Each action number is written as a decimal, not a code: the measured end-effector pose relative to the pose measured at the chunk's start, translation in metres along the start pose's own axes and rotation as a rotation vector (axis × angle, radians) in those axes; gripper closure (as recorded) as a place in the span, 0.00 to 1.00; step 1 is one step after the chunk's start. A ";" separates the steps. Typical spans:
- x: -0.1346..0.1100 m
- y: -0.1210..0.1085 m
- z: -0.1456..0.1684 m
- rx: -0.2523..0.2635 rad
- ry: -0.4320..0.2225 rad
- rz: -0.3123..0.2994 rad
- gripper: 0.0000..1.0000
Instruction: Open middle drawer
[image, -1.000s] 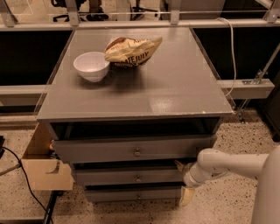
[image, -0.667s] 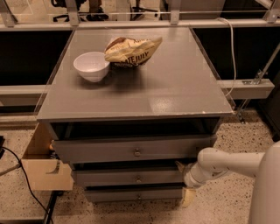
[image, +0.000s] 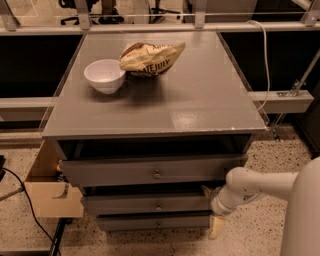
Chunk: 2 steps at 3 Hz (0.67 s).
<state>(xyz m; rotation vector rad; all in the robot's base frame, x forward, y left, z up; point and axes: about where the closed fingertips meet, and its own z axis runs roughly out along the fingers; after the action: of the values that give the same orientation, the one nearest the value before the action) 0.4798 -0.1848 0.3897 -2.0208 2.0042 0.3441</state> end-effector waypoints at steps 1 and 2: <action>-0.001 0.005 -0.004 -0.014 -0.002 -0.004 0.00; -0.001 0.011 -0.008 -0.033 -0.002 -0.006 0.00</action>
Offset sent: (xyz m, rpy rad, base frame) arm -0.0187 -0.0057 0.0158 -0.0014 0.0460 0.0271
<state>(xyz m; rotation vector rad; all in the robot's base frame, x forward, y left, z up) 0.4681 -0.1864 0.3974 -2.0453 2.0032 0.3801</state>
